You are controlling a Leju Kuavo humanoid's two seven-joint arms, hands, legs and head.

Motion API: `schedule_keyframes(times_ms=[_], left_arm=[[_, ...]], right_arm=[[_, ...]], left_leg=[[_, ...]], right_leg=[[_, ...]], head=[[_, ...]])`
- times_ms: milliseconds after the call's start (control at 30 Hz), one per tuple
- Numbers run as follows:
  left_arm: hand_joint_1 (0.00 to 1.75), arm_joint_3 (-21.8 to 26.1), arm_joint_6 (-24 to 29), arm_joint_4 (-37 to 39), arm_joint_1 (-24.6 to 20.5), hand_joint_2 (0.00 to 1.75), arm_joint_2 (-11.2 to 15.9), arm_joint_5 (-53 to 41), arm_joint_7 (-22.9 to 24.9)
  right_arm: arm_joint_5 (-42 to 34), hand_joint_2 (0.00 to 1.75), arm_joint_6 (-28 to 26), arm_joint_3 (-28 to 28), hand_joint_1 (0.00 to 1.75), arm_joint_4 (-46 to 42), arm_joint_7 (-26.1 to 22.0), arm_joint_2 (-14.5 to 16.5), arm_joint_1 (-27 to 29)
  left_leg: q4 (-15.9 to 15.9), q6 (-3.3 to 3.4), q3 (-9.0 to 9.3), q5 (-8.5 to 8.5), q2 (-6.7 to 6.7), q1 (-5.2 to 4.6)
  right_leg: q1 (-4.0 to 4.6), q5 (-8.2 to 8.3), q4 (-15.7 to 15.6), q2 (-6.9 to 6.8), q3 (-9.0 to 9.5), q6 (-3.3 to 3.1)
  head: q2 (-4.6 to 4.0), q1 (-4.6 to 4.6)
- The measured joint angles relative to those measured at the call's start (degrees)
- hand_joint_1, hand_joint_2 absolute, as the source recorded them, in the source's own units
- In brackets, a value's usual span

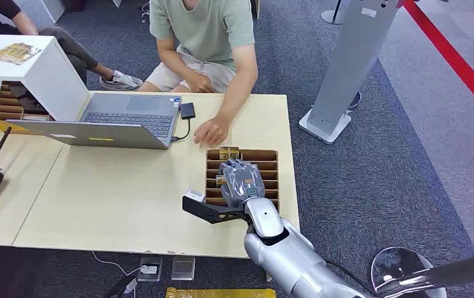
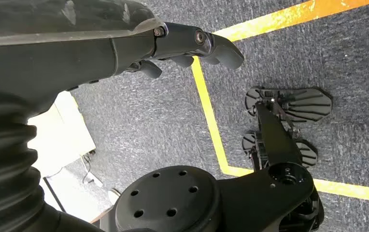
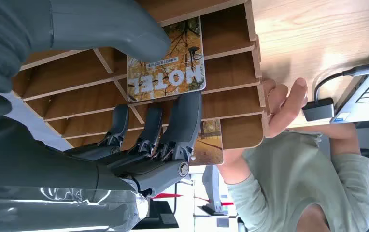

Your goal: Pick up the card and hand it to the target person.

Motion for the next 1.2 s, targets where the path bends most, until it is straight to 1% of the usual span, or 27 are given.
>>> schedule_keyframes(times_ms=[233,300,567,633,700,1000,1200], left_arm=[[0.00,0.0,0.4,0.0,0.0,1.75,0.0,0.0,0.0],[0.00,0.0,0.3,0.0,0.0,1.75,0.0,-0.1,0.0],[0.00,-0.2,-0.5,0.0,0.0,1.75,0.0,-1.1,-0.3],[0.00,-0.2,-0.6,0.0,0.0,1.75,0.0,-1.1,-0.3],[0.00,-0.2,-0.4,0.0,0.0,1.75,0.0,-1.1,-0.3],[0.00,-0.2,0.4,0.0,0.0,1.75,0.0,-1.1,-0.3],[0.00,-0.2,0.4,0.0,0.0,1.75,0.0,-1.1,-0.3]], right_arm=[[0.1,1.75,0.0,-0.3,0.96,0.9,0.0,0.1,-0.4],[0.3,1.75,-0.1,-0.4,1.03,1.1,0.1,0.1,-0.4],[1.2,1.75,-0.4,-1.3,1.61,1.3,1.1,0.0,-0.7],[1.6,1.75,-0.4,-1.3,1.71,1.3,1.2,-0.1,-0.7],[1.9,1.75,-0.3,-1.4,1.75,1.3,1.4,-0.2,-0.7],[2.4,1.75,-0.7,-2.0,1.75,1.1,1.5,-0.3,-0.5],[2.3,1.75,-2.0,-2.7,1.75,0.2,1.0,-0.6,-0.3]], left_leg=[[0.0,0.00,0.01,0.00,0.00,0.00],[0.0,0.00,0.01,0.00,0.01,0.00],[0.0,0.02,0.03,0.01,0.01,0.00],[0.0,0.02,0.03,0.02,0.01,0.00],[0.0,0.02,0.04,0.02,0.01,0.00],[0.0,0.02,0.07,0.02,0.01,0.00],[0.0,0.02,0.06,0.02,0.01,0.00]], right_leg=[[0.00,0.00,0.0,0.00,0.01,0.00],[0.00,0.00,0.0,0.00,0.01,0.00],[-0.01,0.01,0.0,-0.01,0.02,0.01],[-0.01,0.01,0.0,-0.01,0.02,0.01],[-0.01,0.01,0.0,-0.01,0.03,0.01],[-0.01,0.02,0.0,0.01,0.05,0.02],[-0.01,0.02,0.0,0.01,0.03,0.02]], head=[[0.00,0.00],[0.00,0.00],[0.01,0.00],[0.01,0.00],[0.00,0.00],[0.00,-0.01],[0.01,-0.02]])
